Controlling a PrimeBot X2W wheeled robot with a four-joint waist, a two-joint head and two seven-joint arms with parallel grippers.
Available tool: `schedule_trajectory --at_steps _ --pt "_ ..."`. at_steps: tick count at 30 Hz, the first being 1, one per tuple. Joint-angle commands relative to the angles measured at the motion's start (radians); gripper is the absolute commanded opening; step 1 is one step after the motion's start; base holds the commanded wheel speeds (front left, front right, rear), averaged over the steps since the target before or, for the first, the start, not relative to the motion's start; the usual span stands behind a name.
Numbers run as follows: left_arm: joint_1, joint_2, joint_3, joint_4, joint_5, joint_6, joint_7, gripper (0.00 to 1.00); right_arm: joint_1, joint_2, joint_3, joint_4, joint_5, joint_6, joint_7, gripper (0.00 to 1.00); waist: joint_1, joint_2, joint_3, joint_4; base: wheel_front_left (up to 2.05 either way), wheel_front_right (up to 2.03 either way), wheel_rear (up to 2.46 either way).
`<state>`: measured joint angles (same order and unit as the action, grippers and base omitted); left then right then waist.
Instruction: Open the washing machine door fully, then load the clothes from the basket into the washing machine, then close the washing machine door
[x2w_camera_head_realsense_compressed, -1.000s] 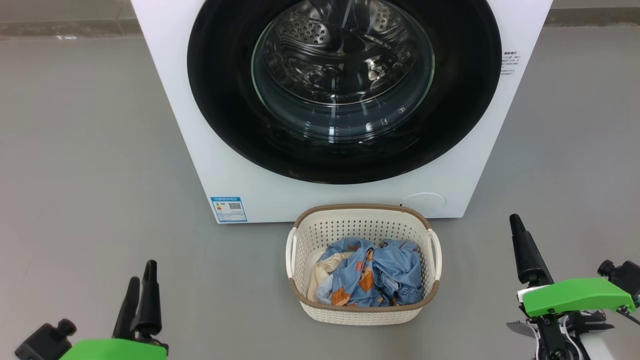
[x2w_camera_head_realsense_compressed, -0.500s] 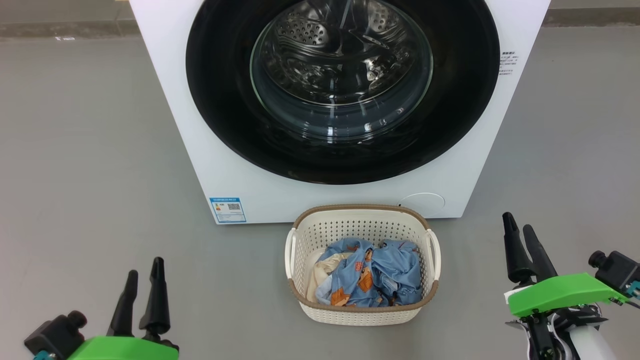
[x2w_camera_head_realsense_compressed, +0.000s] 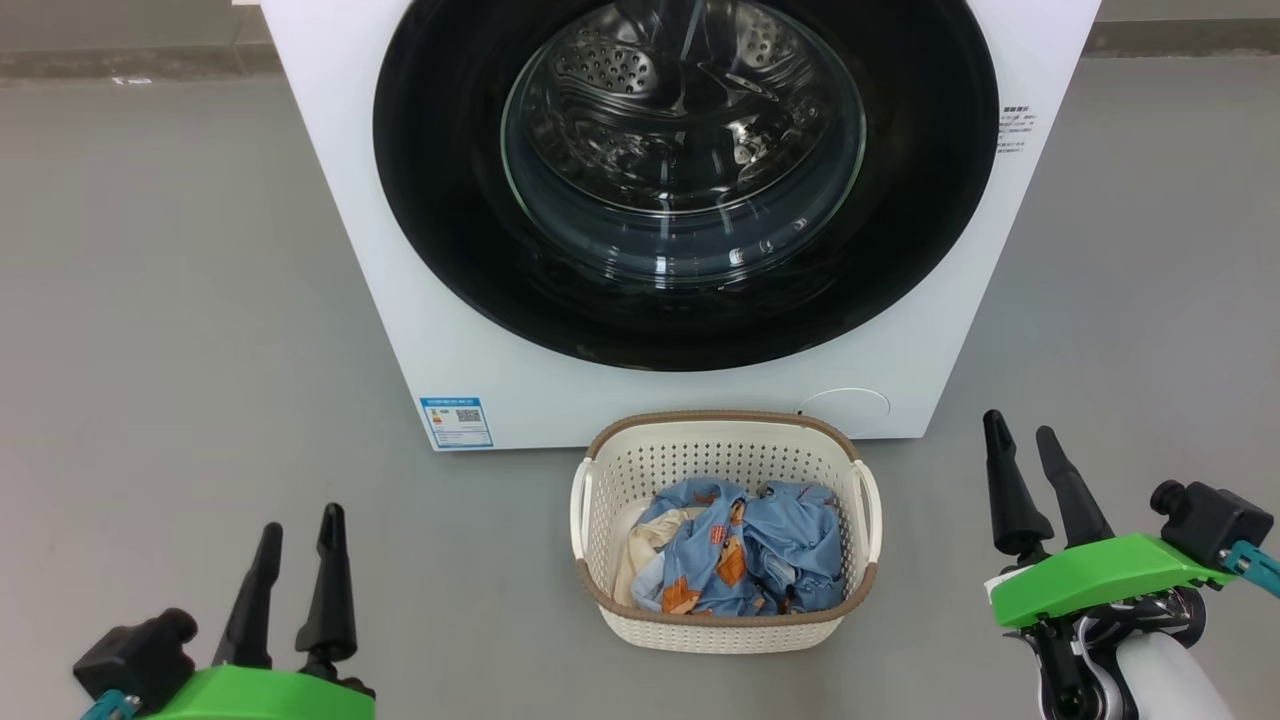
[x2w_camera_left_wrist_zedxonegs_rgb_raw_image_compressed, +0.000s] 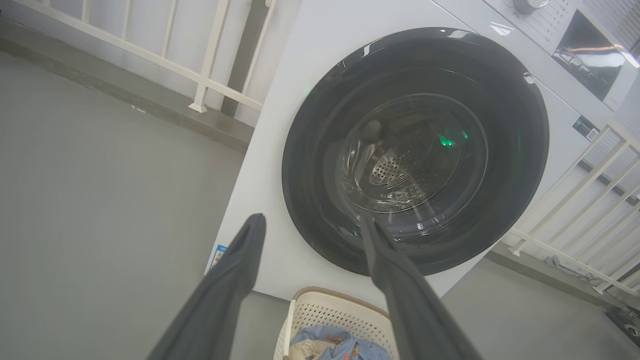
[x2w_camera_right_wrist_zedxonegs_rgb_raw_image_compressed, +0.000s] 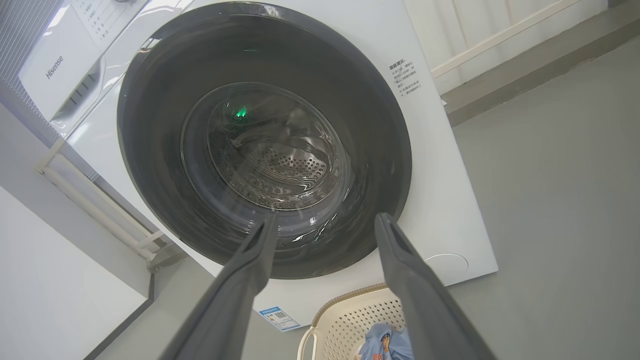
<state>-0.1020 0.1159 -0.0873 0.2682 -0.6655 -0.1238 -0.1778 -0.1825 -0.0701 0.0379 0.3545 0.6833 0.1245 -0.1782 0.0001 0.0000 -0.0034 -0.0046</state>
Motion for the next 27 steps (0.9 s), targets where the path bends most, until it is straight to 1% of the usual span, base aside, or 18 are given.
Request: schedule_trajectory --at_steps 1,24,27 --pt "-0.048 0.026 0.021 -0.022 0.035 -0.005 -0.016 1.00 -0.049 -0.013 0.027 -0.018 -0.031 0.005 -0.015 1.00 0.0000 0.0000 0.000 0.001 0.00 0.00 0.00" --pt "-0.066 0.036 0.012 -0.044 0.269 -0.007 -0.083 1.00 -0.097 -0.019 0.063 0.044 -0.251 0.006 -0.083 1.00 0.0000 0.0000 -0.001 0.002 0.00 0.00 0.00" --pt "-0.067 0.036 0.012 -0.043 0.271 -0.007 -0.084 1.00 -0.098 -0.019 0.064 0.048 -0.255 0.006 -0.084 1.00 0.0000 0.0000 0.000 0.003 0.00 0.00 0.00"
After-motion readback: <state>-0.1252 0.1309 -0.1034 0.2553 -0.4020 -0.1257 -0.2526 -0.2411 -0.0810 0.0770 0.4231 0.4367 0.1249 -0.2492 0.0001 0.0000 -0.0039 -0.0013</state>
